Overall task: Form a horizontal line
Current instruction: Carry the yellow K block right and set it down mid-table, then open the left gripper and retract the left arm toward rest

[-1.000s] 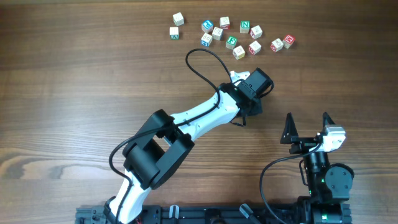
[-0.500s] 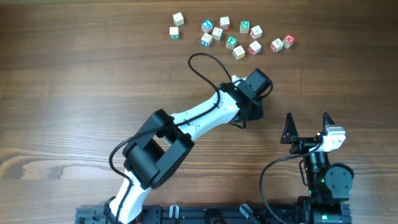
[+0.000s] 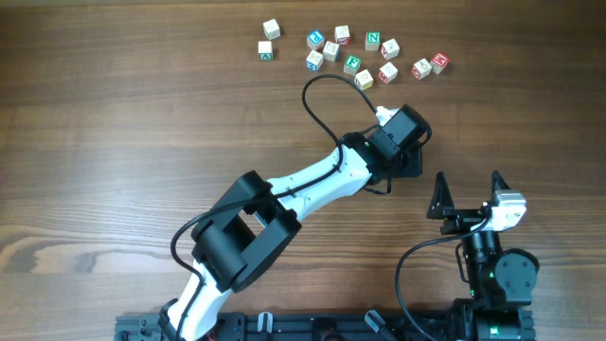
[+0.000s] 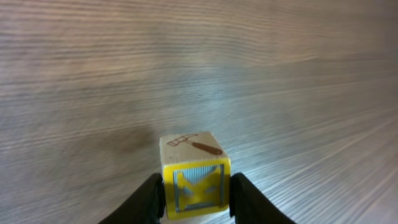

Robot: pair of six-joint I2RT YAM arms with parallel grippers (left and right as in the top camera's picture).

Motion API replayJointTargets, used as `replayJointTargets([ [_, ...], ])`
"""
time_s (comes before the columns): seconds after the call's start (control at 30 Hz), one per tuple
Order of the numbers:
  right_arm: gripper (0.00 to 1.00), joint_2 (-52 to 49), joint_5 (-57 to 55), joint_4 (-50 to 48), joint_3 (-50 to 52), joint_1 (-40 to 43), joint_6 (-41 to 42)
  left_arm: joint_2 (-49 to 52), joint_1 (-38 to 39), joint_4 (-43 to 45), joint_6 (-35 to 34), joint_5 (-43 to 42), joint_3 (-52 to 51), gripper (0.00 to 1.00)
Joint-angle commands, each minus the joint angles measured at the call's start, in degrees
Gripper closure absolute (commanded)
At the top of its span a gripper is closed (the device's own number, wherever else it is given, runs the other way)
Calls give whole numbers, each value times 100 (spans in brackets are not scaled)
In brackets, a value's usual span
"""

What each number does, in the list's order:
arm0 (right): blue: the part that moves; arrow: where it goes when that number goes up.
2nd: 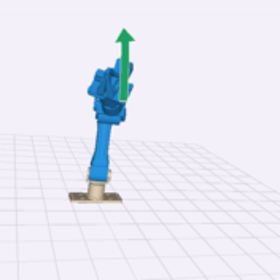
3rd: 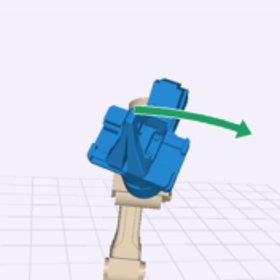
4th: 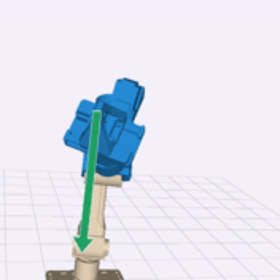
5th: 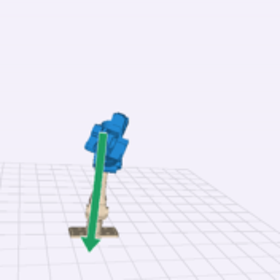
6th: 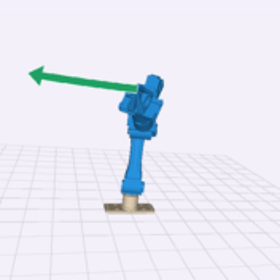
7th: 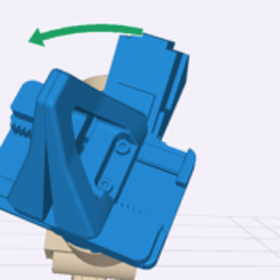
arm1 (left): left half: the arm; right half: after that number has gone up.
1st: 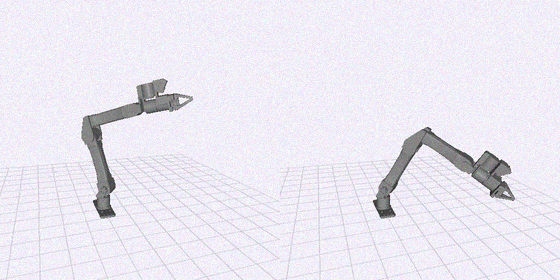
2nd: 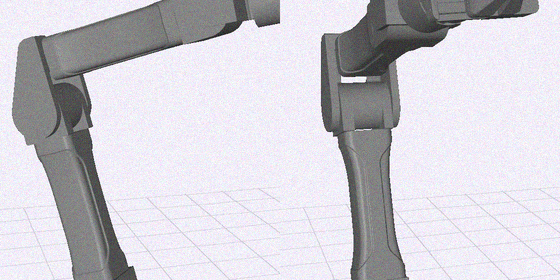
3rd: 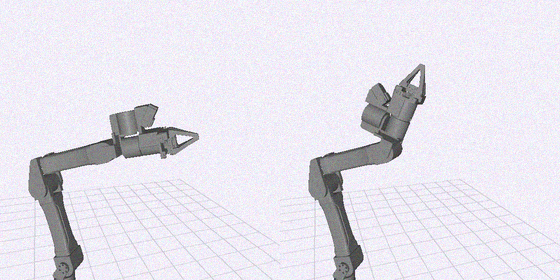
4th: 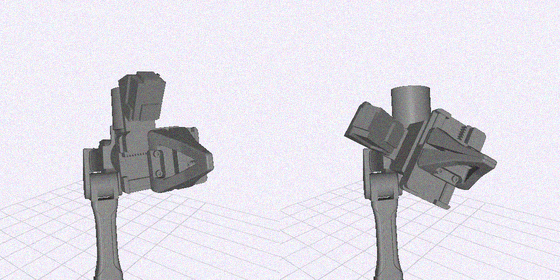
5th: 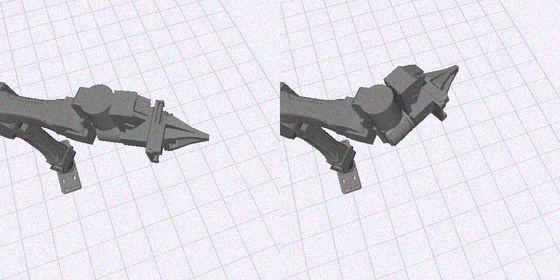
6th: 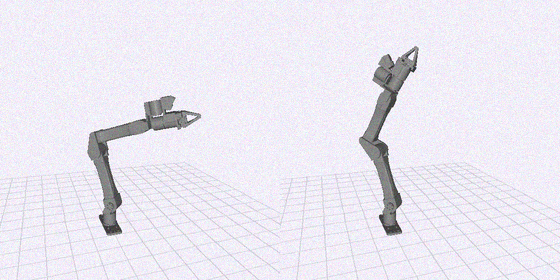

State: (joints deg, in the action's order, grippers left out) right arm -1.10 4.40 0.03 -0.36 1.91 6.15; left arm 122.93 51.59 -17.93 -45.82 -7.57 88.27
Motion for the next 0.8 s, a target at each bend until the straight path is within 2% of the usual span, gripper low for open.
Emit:
replayJointTargets([
  [0.0, 0, 28, -83, -13, 7, 17, 0, 83, -11, 505, 234, -9, -28, 65],
  [0.17, 0, 28, -83, -13, 7, 17, 2, 291, -9, 1049, 229, -52, -28, 66],
  [0.47, 0, 28, -83, -13, 7, 17, 2, 774, -11, 1670, 229, -837, -28, 62],
  [0.6, 0, 28, -83, -13, 7, 17, 0, 785, -17, 1847, 243, -953, -28, 55],
  [0.67, 0, 28, -83, -13, 7, 17, 0, 782, -122, 1860, 389, -953, -28, 50],
  [0.77, 0, 28, -83, -13, 7, 17, 2, 741, -632, 1711, 540, -968, -28, 50],
])
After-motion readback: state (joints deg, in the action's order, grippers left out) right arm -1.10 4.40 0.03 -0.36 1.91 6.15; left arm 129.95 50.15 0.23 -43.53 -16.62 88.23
